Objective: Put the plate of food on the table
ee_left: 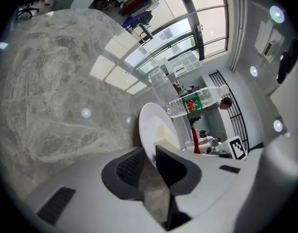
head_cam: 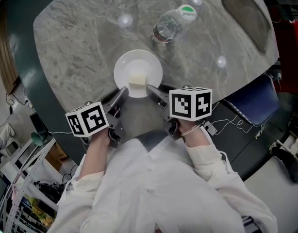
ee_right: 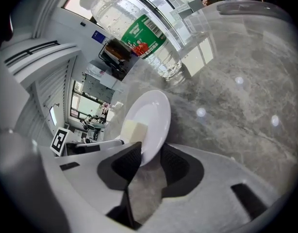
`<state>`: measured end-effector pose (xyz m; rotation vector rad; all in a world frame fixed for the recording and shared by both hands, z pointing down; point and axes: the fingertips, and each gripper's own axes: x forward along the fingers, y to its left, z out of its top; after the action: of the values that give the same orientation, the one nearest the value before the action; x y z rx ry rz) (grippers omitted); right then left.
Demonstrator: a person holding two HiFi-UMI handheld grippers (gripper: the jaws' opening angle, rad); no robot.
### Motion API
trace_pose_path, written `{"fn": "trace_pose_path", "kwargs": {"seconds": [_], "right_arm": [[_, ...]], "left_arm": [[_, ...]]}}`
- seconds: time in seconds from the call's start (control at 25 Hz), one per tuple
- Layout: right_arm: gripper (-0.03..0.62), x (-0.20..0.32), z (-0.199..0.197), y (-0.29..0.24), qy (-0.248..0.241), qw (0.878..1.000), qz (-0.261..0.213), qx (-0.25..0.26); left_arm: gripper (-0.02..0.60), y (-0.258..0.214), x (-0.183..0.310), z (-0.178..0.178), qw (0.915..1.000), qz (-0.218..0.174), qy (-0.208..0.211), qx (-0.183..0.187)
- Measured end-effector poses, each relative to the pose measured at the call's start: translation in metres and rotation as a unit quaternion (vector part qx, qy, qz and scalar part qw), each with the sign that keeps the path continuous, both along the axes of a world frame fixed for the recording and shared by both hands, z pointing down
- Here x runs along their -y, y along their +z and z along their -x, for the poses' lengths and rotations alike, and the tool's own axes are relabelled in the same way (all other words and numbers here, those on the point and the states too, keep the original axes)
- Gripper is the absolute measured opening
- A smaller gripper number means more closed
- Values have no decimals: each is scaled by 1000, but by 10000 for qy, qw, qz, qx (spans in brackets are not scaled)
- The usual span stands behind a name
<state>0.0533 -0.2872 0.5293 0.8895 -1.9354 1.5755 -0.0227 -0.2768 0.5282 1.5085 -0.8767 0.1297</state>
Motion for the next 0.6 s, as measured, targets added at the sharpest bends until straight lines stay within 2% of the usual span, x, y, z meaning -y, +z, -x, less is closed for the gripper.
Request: {"fn": "trace_pose_path", "kwargs": {"seconds": [0.24, 0.6], "right_arm": [[98, 1, 3, -2, -183, 9997, -106, -94], [126, -3, -4, 0, -572, 9960, -355, -586]], "left_arm": [[74, 1, 5, 8, 9985, -202, 176, 485], [74, 1, 3, 5, 9981, -228, 232, 519]]}}
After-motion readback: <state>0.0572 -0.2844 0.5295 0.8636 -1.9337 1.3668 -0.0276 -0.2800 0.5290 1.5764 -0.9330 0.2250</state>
